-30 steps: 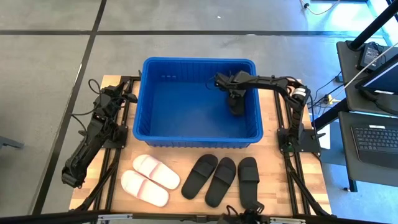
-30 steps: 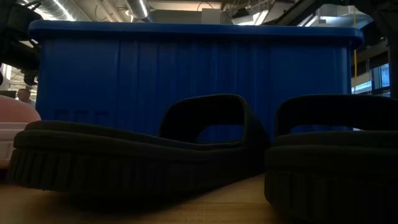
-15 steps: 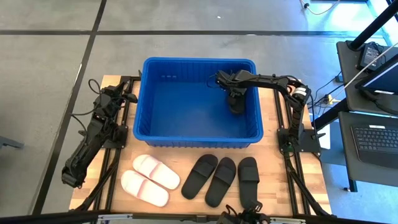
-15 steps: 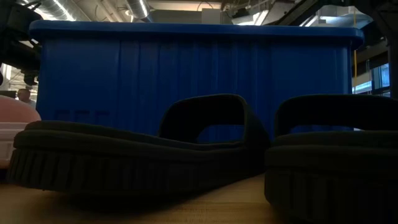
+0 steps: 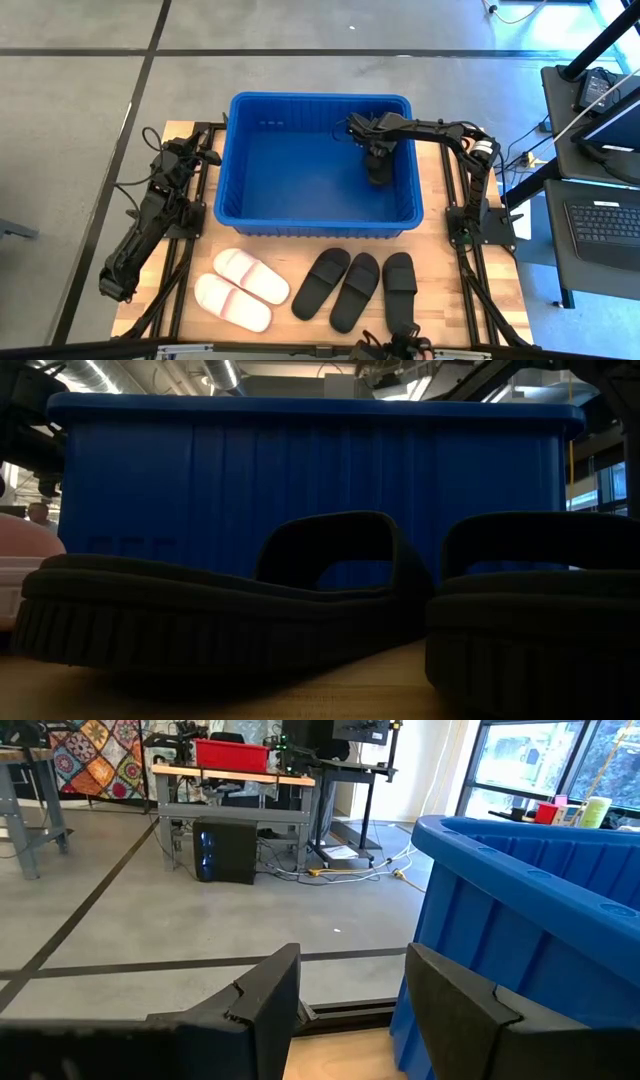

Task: Pick and place slides into bin
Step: Put the black slide into the organizer bin

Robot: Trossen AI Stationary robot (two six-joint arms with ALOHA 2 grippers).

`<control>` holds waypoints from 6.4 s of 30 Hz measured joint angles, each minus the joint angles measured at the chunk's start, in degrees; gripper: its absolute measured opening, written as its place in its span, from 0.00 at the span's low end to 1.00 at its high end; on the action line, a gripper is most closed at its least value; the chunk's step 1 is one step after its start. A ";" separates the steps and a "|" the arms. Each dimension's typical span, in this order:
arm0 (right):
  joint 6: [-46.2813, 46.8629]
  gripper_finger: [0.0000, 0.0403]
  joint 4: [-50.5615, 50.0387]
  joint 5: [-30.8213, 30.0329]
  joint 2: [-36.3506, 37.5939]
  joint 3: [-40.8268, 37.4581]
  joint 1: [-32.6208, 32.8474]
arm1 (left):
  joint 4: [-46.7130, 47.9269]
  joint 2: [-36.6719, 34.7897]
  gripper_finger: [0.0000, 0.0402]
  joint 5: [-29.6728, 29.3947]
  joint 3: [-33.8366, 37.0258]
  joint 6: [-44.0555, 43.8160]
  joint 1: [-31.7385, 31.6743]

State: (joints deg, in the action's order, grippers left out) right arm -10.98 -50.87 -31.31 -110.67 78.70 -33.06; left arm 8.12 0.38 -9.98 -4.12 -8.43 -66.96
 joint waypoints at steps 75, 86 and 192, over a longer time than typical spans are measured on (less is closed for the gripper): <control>-4.48 0.91 -4.45 7.48 0.07 0.07 3.87 | 0.00 0.02 0.44 0.46 0.00 -0.20 0.02; -1.29 0.91 -9.21 7.42 0.07 1.67 5.16 | 0.00 0.00 0.44 2.60 0.00 -0.20 0.02; 70.55 0.27 -17.73 29.39 3.03 -2.95 70.75 | -0.02 0.02 0.44 3.46 0.00 5.51 0.02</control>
State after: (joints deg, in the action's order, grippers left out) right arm 59.57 -68.60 -1.92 -107.64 75.74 37.69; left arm 8.10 0.40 -6.52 -4.12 -2.92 -66.94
